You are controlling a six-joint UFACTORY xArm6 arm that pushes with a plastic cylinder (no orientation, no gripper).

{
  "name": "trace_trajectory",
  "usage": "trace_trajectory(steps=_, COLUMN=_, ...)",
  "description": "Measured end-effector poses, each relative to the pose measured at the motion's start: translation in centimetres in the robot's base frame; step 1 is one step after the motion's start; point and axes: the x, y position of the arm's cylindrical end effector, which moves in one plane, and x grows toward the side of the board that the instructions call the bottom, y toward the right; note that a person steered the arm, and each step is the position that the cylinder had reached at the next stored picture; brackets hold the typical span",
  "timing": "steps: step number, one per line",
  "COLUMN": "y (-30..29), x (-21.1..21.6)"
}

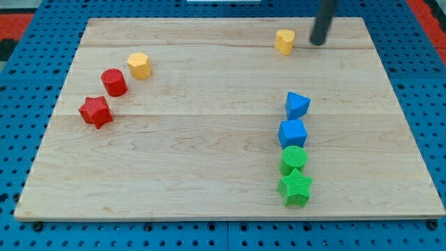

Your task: Slide the yellow heart towards the yellow hexagon

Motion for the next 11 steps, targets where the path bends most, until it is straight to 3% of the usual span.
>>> trace_trajectory(steps=1, y=-10.1, x=0.6)
trace_trajectory(steps=2, y=-5.7, x=-0.3)
trace_trajectory(steps=3, y=-4.9, x=-2.7)
trace_trajectory(steps=4, y=-13.0, x=-5.2)
trace_trajectory(steps=5, y=-16.5, x=-8.0)
trace_trajectory(steps=6, y=-18.3, x=-3.7)
trace_trajectory(steps=10, y=-19.8, x=-2.0)
trace_trajectory(steps=11, y=-19.5, x=0.2)
